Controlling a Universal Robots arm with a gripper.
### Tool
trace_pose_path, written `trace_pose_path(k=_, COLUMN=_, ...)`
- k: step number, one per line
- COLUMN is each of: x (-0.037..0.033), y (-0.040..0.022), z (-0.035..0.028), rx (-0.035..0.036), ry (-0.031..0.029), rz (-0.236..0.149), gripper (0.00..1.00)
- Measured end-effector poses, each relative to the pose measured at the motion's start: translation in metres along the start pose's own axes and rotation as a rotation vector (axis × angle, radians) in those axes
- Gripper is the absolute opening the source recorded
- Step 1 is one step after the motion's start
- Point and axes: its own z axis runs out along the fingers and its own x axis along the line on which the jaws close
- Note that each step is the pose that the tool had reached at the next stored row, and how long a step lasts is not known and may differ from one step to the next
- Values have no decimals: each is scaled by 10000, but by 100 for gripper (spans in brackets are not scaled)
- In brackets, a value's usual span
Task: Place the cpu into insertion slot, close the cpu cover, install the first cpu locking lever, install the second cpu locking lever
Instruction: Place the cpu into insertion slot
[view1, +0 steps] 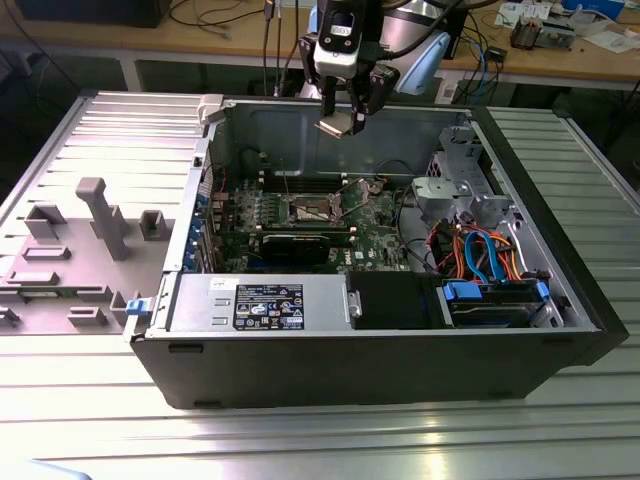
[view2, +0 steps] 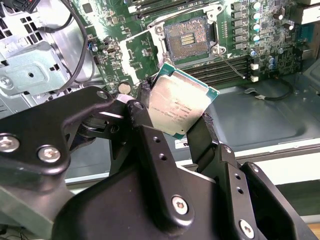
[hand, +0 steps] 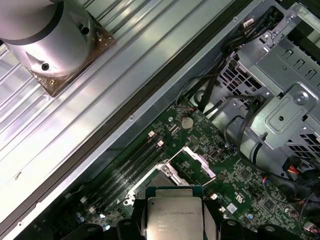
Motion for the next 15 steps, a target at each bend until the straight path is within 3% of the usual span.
trace_pose_path(k=15, x=0, y=0, z=4, rx=-11, ry=-62, rz=681, gripper=54)
